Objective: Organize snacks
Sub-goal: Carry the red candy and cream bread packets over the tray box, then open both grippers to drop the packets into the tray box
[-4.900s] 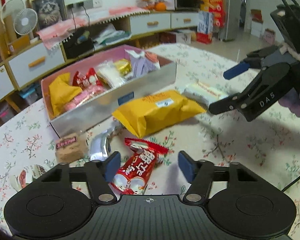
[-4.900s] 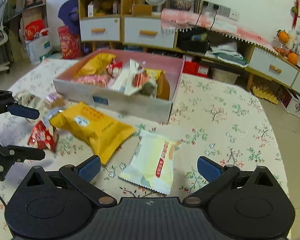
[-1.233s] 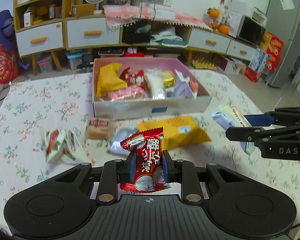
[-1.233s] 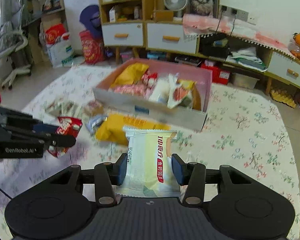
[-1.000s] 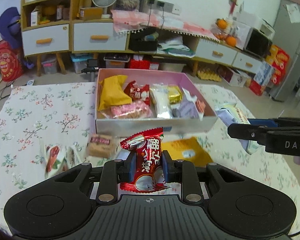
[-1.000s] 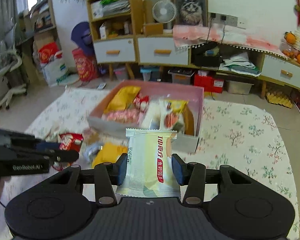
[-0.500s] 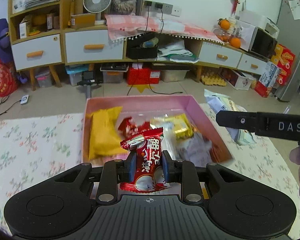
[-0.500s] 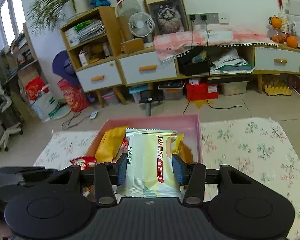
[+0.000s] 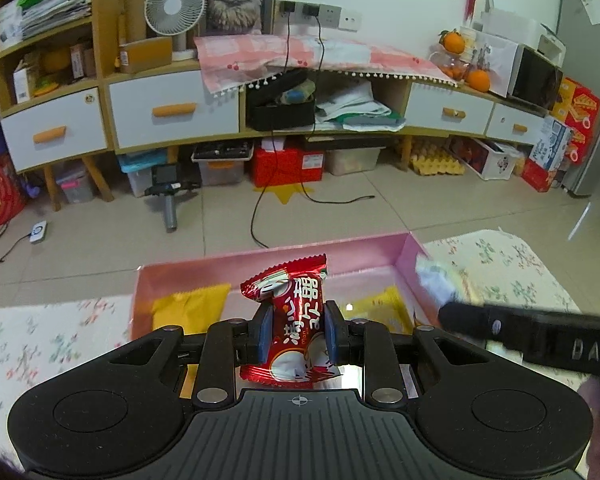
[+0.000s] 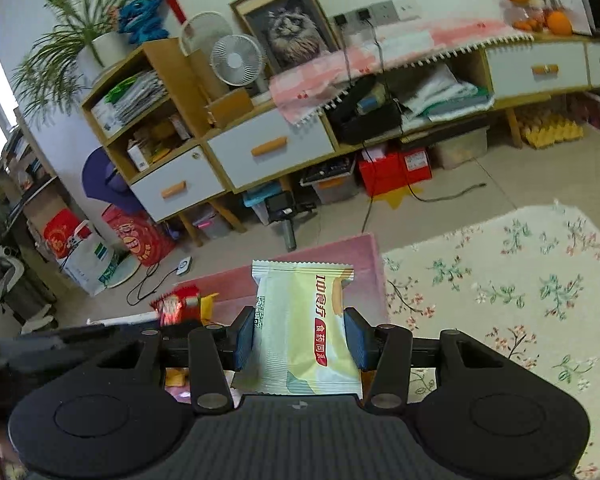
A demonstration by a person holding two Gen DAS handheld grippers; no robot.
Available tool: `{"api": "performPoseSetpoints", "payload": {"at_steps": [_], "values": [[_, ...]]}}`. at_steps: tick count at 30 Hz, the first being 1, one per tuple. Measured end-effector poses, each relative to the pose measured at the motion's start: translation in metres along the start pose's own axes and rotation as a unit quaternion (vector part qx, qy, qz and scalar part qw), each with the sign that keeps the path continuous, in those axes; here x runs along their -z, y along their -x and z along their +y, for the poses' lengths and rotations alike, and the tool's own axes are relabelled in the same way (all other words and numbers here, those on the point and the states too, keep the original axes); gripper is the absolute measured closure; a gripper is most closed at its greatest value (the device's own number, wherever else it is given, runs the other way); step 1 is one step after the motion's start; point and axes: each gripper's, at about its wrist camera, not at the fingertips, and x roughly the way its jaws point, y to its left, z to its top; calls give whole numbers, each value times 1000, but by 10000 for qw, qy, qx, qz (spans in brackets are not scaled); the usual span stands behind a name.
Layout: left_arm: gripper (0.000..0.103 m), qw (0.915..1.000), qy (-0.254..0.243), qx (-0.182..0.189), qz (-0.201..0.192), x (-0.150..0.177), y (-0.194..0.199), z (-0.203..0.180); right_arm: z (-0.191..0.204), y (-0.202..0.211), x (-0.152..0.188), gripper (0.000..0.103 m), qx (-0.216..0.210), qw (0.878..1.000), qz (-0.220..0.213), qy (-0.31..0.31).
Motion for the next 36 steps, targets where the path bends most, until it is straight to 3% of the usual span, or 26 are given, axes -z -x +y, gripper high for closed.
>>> {"api": "performPoseSetpoints", "payload": {"at_steps": [7, 13, 14, 16, 18, 29, 36], "values": [[79, 9996, 216, 105, 179, -13, -29, 4, -10, -11, -1, 84, -225, 9994, 25, -255], [75, 9993, 302, 213, 100, -9, -35, 8, -12, -16, -3, 81, -337, 9988, 32, -349], [73, 9992, 344, 188, 76, -8, -34, 8, -12, -16, -3, 81, -327, 9988, 15, -352], [55, 9992, 380, 153, 1, -7, -31, 9, -12, -14, -4, 73, -223, 9990, -49, -382], [48, 9994, 349, 55, -61, -7, -27, 8, -12, -12, -6, 68, -191, 9988, -101, -429], [37, 9999, 130, -19, 22, 9, 1, 3, -7, 4, -10, 54, -101, 9992, -166, -353], [18, 10000, -33, -86, 5, 22, 29, 3, 6, 22, -12, 42, 154, 9998, -148, 0]]}}
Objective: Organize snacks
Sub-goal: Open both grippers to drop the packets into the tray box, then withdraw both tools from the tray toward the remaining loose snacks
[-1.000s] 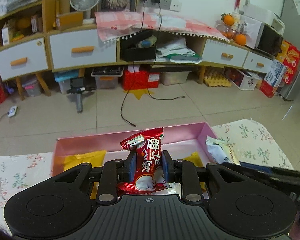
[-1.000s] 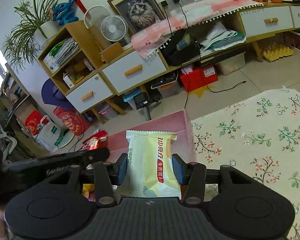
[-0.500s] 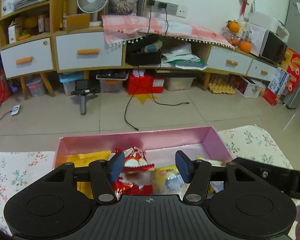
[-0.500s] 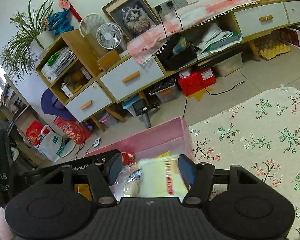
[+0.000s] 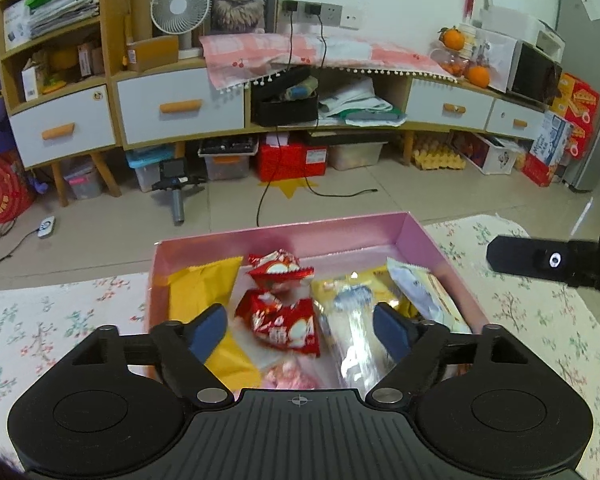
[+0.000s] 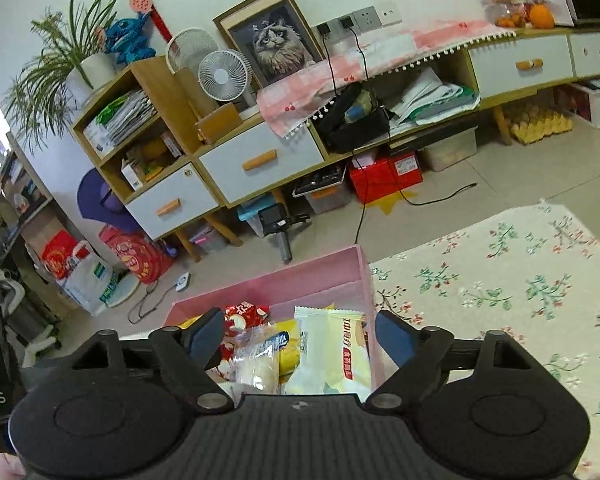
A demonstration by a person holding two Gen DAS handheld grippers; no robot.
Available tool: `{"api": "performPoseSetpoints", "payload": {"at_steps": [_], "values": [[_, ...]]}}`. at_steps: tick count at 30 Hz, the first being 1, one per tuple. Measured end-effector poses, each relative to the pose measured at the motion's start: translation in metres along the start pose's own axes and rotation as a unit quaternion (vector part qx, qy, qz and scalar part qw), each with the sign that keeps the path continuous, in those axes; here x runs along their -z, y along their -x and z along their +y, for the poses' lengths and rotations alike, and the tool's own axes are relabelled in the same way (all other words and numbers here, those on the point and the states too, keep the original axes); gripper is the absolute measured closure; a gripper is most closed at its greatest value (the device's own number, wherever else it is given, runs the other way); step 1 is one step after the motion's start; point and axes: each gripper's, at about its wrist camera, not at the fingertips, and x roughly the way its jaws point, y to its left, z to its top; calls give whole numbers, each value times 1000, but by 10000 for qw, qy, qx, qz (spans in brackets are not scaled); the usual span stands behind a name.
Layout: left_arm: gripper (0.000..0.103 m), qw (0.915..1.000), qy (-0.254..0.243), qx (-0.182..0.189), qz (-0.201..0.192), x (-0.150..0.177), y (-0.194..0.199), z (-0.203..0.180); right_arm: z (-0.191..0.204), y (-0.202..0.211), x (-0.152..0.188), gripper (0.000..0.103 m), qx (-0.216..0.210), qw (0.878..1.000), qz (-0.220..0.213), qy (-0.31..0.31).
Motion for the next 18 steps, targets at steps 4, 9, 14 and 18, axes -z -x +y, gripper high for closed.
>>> {"api": "performPoseSetpoints", "payload": {"at_steps": [4, 9, 14, 18], "values": [[13, 10000, 25, -39, -8, 8, 19, 5, 9, 13, 1, 37, 108, 9997, 12, 217], [11, 9999, 110, -121, 2, 22, 43, 14, 20, 29, 7, 31, 134, 9992, 66, 379], [7, 9996, 203, -217, 30, 37, 65, 23, 33, 43, 16, 29, 180, 9984, 132, 513], [7, 9992, 213, -330, 87, 49, 81, 27, 46, 55, 24, 27, 250, 9972, 159, 690]]}}
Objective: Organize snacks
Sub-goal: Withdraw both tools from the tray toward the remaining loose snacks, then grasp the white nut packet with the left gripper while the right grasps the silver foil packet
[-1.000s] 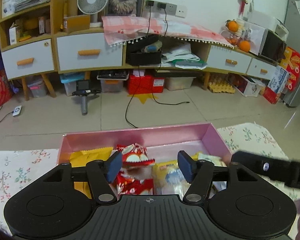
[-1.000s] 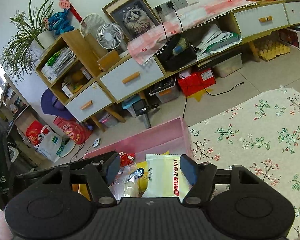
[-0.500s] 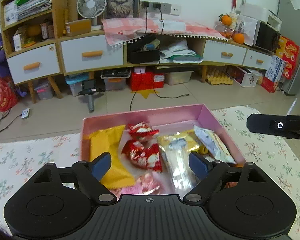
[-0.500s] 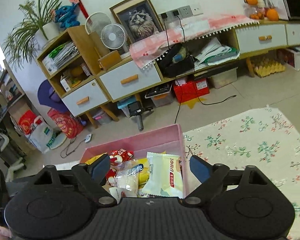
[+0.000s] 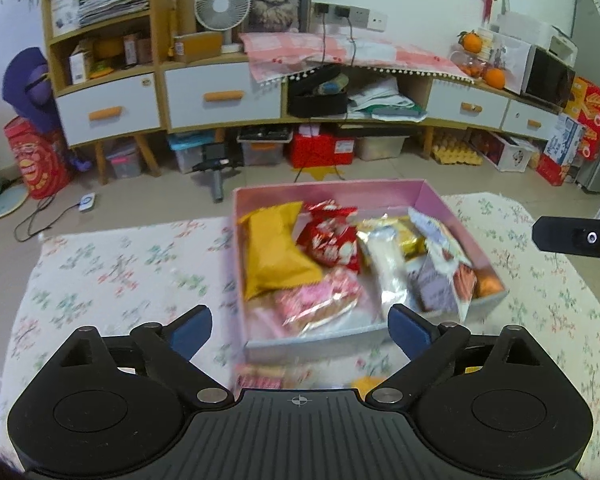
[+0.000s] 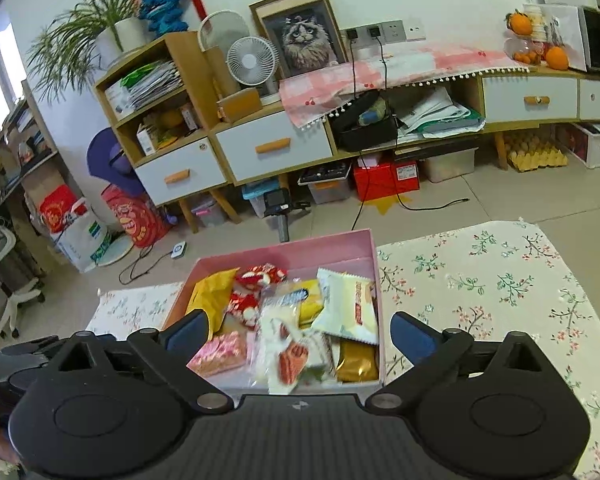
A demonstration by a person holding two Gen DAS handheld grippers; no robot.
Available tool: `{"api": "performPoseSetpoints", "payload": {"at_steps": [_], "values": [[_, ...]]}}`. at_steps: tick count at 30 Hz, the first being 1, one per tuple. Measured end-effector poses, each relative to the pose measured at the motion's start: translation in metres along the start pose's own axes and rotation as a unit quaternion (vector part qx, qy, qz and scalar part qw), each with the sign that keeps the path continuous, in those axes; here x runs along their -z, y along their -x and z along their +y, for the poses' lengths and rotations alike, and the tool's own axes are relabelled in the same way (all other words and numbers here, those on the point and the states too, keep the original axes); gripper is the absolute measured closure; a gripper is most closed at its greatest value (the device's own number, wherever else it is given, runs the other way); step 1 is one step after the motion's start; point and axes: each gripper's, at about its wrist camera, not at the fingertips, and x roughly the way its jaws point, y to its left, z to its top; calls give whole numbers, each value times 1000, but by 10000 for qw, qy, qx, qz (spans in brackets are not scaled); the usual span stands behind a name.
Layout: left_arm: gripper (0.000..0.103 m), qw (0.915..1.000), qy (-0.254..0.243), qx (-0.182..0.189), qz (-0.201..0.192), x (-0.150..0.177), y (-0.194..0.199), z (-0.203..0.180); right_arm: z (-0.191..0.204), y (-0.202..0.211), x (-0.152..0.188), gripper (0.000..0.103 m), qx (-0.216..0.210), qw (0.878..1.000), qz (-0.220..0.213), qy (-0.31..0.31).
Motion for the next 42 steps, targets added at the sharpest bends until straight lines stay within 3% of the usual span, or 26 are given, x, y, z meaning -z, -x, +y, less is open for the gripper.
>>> {"api": "performPoseSetpoints", "payload": {"at_steps": [9, 15, 21, 26, 33, 36, 42], "values": [[5, 9994, 30, -302, 152, 30, 31, 13, 28, 20, 21, 26, -16, 9995, 80, 319], [3, 9986, 280, -458, 2, 62, 38, 34, 44, 22, 44, 25, -147, 9980, 104, 609], [3, 9975, 218, -659, 141, 76, 27, 52, 63, 13, 70, 25, -262, 9899, 230, 1374], [3, 9979, 535, -333, 132, 85, 14, 69, 80, -3, 83, 25, -408, 9770, 259, 2075], [6, 9991, 394, -22, 121, 89, -1, 72, 101, -25, 92, 27, -860, 9576, 362, 2724], [12, 9989, 432, 75, 187, 86, -6, 76, 107, -34, 92, 35, -1043, 9554, 415, 2730], [44, 9975, 618, 130, 320, 86, -16, 87, 118, -48, 93, 53, -1242, 9541, 521, 2674]]}}
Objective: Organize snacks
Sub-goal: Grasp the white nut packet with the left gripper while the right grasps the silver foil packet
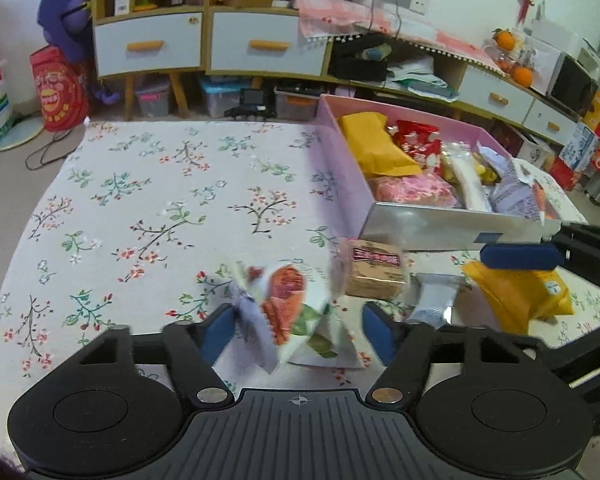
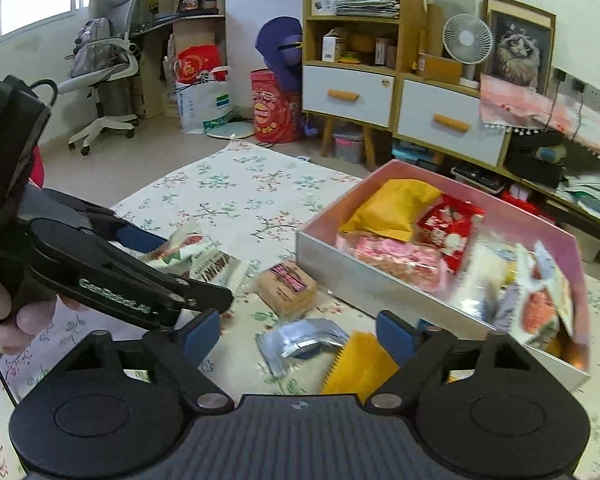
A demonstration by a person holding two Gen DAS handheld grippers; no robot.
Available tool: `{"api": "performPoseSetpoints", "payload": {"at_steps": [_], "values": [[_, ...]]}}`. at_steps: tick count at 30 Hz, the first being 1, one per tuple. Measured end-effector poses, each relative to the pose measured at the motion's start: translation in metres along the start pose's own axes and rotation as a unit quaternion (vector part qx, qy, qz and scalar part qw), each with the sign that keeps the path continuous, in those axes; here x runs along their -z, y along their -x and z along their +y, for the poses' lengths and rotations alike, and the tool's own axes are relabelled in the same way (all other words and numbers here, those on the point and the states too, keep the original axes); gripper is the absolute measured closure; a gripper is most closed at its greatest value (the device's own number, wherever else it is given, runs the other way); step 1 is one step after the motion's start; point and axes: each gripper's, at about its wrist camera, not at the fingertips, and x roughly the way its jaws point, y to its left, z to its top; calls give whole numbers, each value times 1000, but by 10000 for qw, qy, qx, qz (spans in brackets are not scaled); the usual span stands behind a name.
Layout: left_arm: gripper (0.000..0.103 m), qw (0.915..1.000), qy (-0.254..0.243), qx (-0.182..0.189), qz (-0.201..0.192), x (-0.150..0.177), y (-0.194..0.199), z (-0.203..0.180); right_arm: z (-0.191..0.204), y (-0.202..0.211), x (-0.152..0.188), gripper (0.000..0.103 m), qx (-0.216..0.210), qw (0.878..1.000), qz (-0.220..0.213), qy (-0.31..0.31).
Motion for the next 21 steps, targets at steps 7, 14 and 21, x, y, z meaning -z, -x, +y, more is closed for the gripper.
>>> {"api": "performPoseSetpoints", "payload": {"at_steps": [7, 14, 21], "values": [[52, 9993, 361, 132, 39, -3, -3, 11, 15, -19, 3, 59, -4, 9995, 278, 155], [53, 9992, 372, 135, 76, -3, -2, 10, 16, -29, 11, 64, 243, 9980, 560, 183], [53, 9991, 389, 102, 97, -3, -2, 9, 16, -34, 11, 64, 343, 9976, 586, 158]]}}
